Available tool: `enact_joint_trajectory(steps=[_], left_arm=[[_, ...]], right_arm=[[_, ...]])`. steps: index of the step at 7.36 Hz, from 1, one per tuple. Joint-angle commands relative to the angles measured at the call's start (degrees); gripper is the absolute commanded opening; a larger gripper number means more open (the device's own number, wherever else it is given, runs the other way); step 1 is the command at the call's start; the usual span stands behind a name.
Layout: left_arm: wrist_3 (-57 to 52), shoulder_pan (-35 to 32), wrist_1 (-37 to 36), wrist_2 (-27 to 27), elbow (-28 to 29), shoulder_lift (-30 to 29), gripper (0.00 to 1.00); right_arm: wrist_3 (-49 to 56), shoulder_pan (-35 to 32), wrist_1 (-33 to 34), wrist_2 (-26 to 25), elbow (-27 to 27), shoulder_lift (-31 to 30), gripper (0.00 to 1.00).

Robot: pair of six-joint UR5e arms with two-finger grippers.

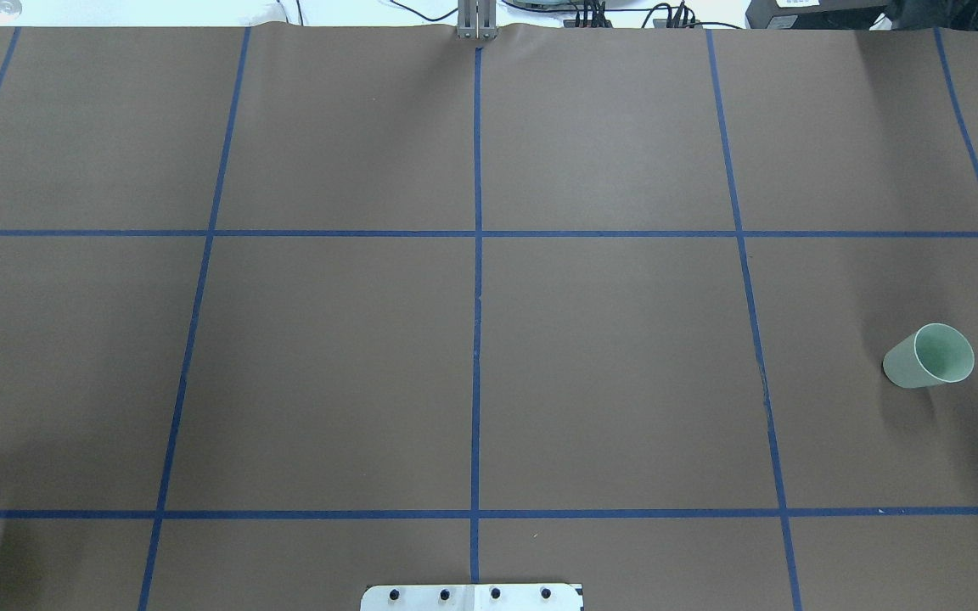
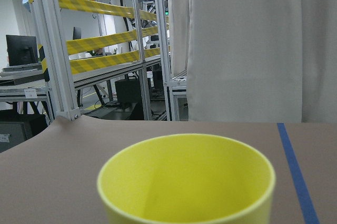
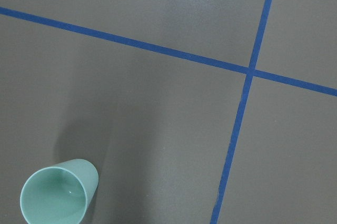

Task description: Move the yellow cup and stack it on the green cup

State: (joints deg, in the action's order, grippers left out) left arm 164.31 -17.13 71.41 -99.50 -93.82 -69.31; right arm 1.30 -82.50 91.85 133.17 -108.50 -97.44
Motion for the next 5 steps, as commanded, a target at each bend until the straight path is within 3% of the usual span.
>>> enact_joint_trajectory(steps=[1, 2, 5], left_arm=[[-1.8, 0.0, -0.6, 0.1, -6.7, 4.7, 0.0], [-3.1, 0.0, -0.5, 1.0, -7.5, 5.1, 0.0], [-11.8, -1.7, -0.5, 12.0, -9.3, 4.5, 0.0]], right_arm=[[-0.1, 0.1, 0.0, 0.2, 0.0, -0.2, 0.99], [-0.1, 0.1, 0.0, 0.2, 0.0, -0.2, 0.99], [-0.5, 0.4, 0.1, 1.3, 0.5, -0.1, 0.99]])
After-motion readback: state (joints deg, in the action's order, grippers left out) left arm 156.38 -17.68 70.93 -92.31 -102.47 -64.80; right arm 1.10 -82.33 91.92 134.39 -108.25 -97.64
